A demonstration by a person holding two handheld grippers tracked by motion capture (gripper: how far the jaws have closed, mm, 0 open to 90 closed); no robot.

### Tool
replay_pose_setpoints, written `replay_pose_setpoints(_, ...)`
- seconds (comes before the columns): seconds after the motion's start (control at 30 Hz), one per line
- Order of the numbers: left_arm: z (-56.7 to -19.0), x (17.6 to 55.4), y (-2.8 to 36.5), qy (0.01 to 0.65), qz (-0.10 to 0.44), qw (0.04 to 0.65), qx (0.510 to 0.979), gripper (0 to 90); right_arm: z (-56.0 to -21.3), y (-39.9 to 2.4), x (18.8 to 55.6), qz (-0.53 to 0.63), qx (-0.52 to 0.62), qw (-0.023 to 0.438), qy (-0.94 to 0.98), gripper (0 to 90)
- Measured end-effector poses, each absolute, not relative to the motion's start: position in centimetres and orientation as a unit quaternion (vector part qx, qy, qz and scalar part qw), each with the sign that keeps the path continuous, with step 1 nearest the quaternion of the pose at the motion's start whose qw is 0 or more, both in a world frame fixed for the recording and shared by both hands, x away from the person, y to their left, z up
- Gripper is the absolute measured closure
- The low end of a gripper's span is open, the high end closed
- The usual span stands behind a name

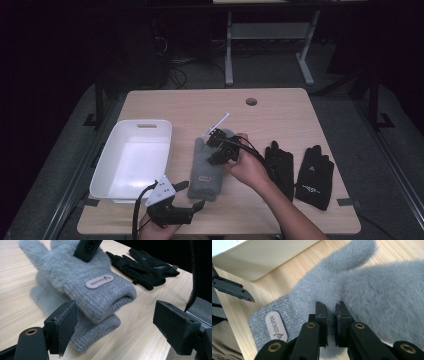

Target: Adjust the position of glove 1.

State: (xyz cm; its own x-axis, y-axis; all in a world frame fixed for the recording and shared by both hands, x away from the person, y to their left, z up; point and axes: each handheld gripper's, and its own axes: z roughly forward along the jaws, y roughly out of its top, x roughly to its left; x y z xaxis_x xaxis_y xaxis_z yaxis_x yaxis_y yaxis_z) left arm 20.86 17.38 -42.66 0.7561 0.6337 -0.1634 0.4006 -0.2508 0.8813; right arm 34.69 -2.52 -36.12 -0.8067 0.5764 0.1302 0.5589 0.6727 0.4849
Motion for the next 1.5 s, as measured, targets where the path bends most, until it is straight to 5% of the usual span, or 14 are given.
replay_pose_setpoints(0.77, -42.9, 21.1, 17.5, 0.337, 0.113, 0.509, 0.784, 19.6, -39.0, -1.0, 35.8, 0.244, 0.326, -0.004, 0.913, 81.8)
replay_pose_setpoints(0.87, -43.0, 21.0, 17.4, 0.338, 0.110, 0.510, 0.783, 19.6, -39.6, -1.6, 36.1, 0.262, 0.334, -0.022, 0.905, 75.2)
replay_pose_setpoints(1.07, -42.9, 21.0, 17.3, 0.338, 0.112, 0.509, 0.784, 19.6, -39.2, -3.2, 36.1, 0.288, 0.343, -0.021, 0.894, 47.6)
replay_pose_setpoints(1.5, -43.0, 21.0, 17.3, 0.339, 0.112, 0.507, 0.785, 19.6, -39.6, -7.7, 37.2, 0.318, 0.404, -0.026, 0.857, 36.9)
